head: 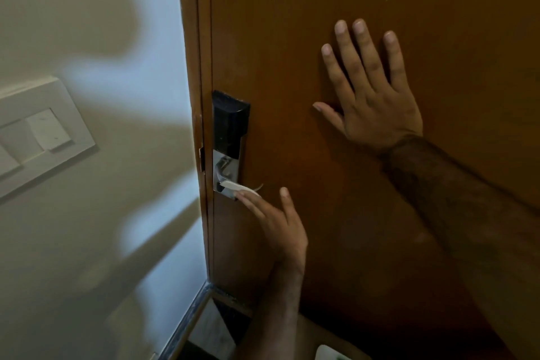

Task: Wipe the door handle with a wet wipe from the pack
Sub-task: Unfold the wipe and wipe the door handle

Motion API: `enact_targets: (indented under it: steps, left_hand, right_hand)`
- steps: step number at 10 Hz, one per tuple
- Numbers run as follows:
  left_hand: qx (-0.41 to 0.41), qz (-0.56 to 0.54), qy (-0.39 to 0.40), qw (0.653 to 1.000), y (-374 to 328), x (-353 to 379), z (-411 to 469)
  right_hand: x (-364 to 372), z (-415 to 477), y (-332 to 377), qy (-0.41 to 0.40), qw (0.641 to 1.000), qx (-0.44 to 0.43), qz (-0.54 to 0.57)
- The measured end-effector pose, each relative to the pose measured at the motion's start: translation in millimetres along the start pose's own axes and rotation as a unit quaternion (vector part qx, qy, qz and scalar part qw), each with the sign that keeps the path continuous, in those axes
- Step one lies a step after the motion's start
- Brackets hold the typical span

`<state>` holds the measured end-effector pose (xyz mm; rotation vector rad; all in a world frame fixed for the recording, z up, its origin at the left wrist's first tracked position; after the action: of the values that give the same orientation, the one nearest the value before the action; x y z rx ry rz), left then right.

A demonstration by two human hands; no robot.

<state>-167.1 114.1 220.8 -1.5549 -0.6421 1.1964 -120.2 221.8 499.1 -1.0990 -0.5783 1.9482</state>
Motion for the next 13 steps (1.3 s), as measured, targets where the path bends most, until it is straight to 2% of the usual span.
enact_targets:
  steps: [1,2,4,5,6,8,9,10,11,13]
  left_hand:
    - [-0.035,-0.069,-0.042,0.996,8,-24,38]
    - [-0.058,-0.104,-0.034,0.992,6,-32,50]
    - [0.041,-0.018,0.029,0.999,1,5,-10]
    - [0.001,-0.118,-0.014,0.993,-3,-14,14]
    - [-0.024,-0.149,-0.039,0.988,-11,-30,34]
    - [-0.003,-0.154,-0.011,0.988,-21,-14,-5]
    - [-0.021,-0.225,-0.027,0.974,-15,-19,-9]
    - [-0.081,-0.389,-0.074,0.915,-2,-37,0]
    - [-0.128,-0.457,-0.087,0.876,15,-50,12]
    - [-0.211,-0.445,-0.050,0.869,65,-55,2]
  right_hand:
    - [-1,-1,-1,-0.002,1.000,0.000,-0.003]
    - [0,-1,0,-0.005,1.000,0.001,-0.009]
    - [3,0,-1,-0.005,1.000,0.001,-0.012]
    - [3,0,0,-0.006,1.000,-0.001,-0.007]
    - [4,0,-1,-0.008,1.000,0.001,-0.007]
    - [5,1,-1,-0.005,1.000,0.001,-0.013]
    - [5,0,-1,-0.003,1.000,0.001,-0.020]
    - [5,0,-2,-0.002,1.000,0.000,-0.015]
    - [4,0,-2,0.006,1.000,0.004,-0.019]
    - [3,2,-1,0.022,0.999,0.005,-0.029]
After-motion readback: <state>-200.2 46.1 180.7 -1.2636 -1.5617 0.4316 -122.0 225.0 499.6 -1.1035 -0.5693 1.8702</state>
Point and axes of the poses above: each hand's wrist, its own z-axis towards the middle knuckle, its own x-axis out of the palm, y = z × x, the point moved 6 cm from there along z, towards the middle knuckle, and after that the axes turned 14 degrees about y, right-handed, at the moved point
